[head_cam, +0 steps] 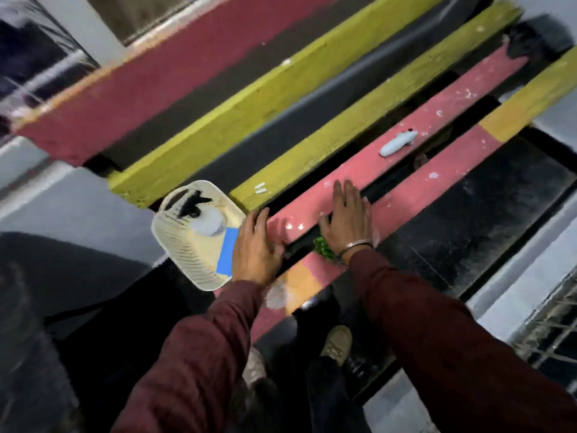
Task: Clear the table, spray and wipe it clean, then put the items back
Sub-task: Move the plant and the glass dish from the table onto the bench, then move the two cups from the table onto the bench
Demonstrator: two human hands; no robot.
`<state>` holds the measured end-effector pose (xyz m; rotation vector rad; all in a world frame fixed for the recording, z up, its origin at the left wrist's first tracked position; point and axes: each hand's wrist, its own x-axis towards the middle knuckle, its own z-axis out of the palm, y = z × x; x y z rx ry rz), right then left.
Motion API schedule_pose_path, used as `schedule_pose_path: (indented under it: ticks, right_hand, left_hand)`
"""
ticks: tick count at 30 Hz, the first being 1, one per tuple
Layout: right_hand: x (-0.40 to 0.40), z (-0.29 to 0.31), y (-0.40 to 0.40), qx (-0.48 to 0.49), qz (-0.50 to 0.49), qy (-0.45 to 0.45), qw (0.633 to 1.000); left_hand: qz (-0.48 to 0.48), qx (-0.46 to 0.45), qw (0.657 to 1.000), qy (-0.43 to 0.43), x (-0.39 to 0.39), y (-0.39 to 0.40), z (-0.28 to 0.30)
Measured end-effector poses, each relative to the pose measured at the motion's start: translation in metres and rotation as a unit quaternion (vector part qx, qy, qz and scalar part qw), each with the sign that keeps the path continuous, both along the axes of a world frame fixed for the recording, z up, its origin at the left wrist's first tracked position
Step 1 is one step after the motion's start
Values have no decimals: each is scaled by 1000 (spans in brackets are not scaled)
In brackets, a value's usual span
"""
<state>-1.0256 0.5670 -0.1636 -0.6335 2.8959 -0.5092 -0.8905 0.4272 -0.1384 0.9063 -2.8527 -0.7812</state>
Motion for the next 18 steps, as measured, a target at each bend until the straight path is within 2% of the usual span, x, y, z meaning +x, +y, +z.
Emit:
schedule_pose_path:
  ticks: [4, 9, 18]
  right_hand:
    - [28, 57, -51, -2, 73, 27, 997]
    - [87, 122, -121, 5, 160, 73, 984]
    - [252, 211, -252, -47, 253, 145, 955]
  left_hand:
    - [21, -75, 997, 16, 33, -47, 55]
    - [86, -115, 989, 20, 100, -103, 120]
    - [200, -194, 960, 18, 302, -203, 202]
